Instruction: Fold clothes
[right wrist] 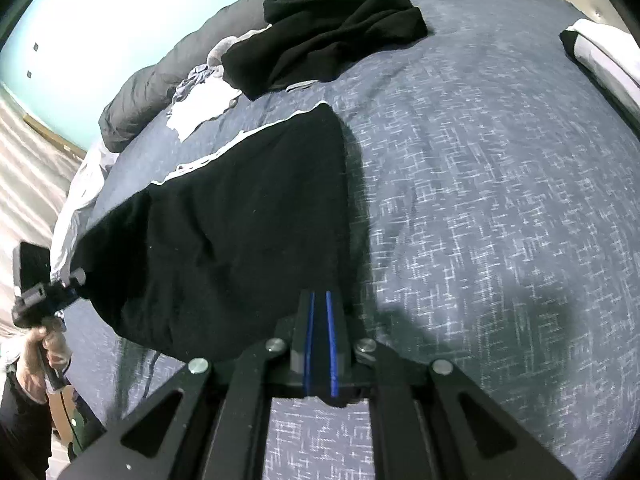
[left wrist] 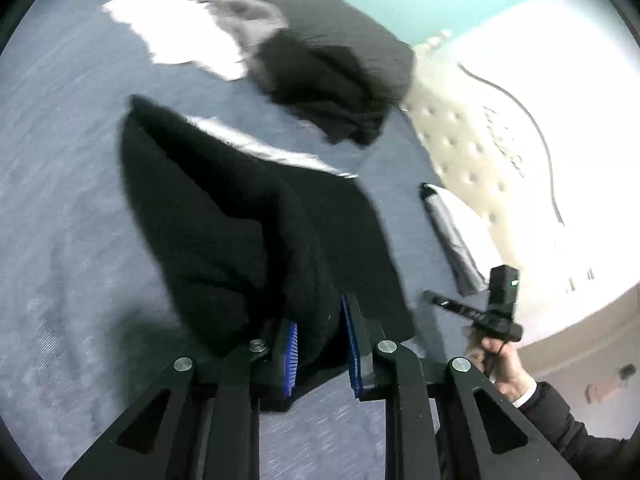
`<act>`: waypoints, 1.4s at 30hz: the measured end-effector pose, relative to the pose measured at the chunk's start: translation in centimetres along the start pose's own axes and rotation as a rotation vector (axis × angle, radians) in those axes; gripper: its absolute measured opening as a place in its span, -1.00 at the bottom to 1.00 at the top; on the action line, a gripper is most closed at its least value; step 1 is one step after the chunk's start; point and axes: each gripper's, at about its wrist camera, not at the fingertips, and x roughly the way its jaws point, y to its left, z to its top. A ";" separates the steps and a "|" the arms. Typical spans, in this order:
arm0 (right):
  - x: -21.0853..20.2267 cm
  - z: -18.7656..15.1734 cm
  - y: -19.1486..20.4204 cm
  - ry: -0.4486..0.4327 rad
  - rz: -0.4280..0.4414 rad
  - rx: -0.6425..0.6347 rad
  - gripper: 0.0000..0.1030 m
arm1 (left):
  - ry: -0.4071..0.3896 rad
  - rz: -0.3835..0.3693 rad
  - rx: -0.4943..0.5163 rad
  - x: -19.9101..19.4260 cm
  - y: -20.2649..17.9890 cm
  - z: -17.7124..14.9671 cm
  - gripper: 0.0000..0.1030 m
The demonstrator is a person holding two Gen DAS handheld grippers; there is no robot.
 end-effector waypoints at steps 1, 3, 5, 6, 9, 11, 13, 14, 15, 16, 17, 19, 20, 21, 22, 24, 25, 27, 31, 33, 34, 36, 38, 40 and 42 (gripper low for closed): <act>-0.1 0.0 -0.1 0.000 0.005 0.002 -0.89 | 0.001 -0.011 0.020 0.7 -1.2 0.4 -0.59; -0.4 -0.1 -0.4 0.002 0.022 0.008 -0.89 | 0.011 -0.045 0.055 2.6 -4.0 1.0 -0.64; -0.9 0.0 -0.4 -0.003 0.040 0.006 -0.89 | 0.036 -0.062 0.104 5.4 -6.9 1.3 -0.64; -1.1 0.1 -0.3 -0.006 0.046 0.001 -0.89 | 0.058 -0.077 0.117 6.9 -7.9 1.1 -0.64; -1.3 0.3 -0.2 -0.009 0.068 -0.002 -0.89 | 0.147 -0.090 0.146 12.6 -10.1 -0.1 -0.73; -1.0 0.5 0.0 0.010 0.087 -0.002 -0.89 | 0.202 -0.084 0.136 15.6 -10.3 -1.5 -0.73; -0.6 0.6 0.3 0.019 0.101 -0.006 -0.85 | 0.230 -0.084 0.122 17.7 -10.4 -2.5 -0.73; -0.4 0.7 0.5 0.023 0.111 -0.006 -0.72 | 0.223 -0.094 0.113 17.7 -10.4 -2.6 -0.72; -0.1 0.8 0.6 0.032 0.131 -0.001 -0.62 | 0.216 -0.099 0.108 17.1 -10.3 -2.5 -0.71; 0.2 0.8 0.7 0.041 0.152 0.007 -0.38 | 0.209 -0.103 0.103 16.6 -10.2 -2.4 -0.70; 0.5 0.9 0.9 0.046 0.169 0.014 -0.29 | 0.192 -0.100 0.108 15.4 -10.2 -2.1 -0.68; 1.0 1.1 1.4 0.055 0.201 0.024 -0.26 | 0.153 -0.077 0.123 12.7 -9.7 -1.6 -0.61; 1.2 1.2 1.7 0.059 0.217 0.028 -0.18 | 0.130 -0.057 0.133 11.2 -9.2 -1.3 -0.53; 1.6 1.3 2.1 0.064 0.230 0.032 -0.12 | 0.113 -0.025 0.143 10.0 -8.6 -1.1 -0.51; 2.1 1.5 2.5 0.075 0.241 0.039 0.00 | 0.101 0.006 0.147 9.0 -7.8 -1.0 -0.50; 3.1 1.9 3.1 0.091 0.253 0.061 0.03 | 0.092 0.043 0.116 8.0 -5.9 -1.0 -0.49; 3.7 2.1 3.4 0.102 0.267 0.074 0.04 | 0.088 0.062 0.101 7.5 -5.0 -0.9 -0.49; 4.9 2.4 4.1 0.125 0.291 0.092 0.11 | 0.080 0.099 0.070 6.5 -3.0 -0.9 -0.49; 7.3 2.9 5.7 0.173 0.273 0.096 0.17 | 0.110 0.110 0.064 7.0 -1.3 -2.3 -0.49; 8.2 2.9 6.2 0.195 0.276 0.095 0.17 | 0.124 0.111 0.071 7.5 -1.0 -2.9 -0.49; 8.6 2.9 6.6 0.203 0.270 0.086 0.17 | 0.124 0.112 0.072 7.6 -1.1 -2.9 -0.49; 9.4 2.9 7.4 0.217 0.239 0.062 0.17 | 0.125 0.112 0.075 7.7 -1.1 -3.0 -0.48; 9.7 2.9 7.8 0.211 0.229 0.047 0.11 | 0.127 0.113 0.078 7.8 -1.1 -3.0 -0.48; 9.6 2.9 8.4 0.194 0.218 0.019 -0.51 | 0.128 0.114 0.081 7.9 -1.2 -3.0 -0.48; 9.0 3.1 9.2 0.167 0.197 -0.034 -0.70 | 0.130 0.119 0.084 8.0 -1.3 -2.9 -0.48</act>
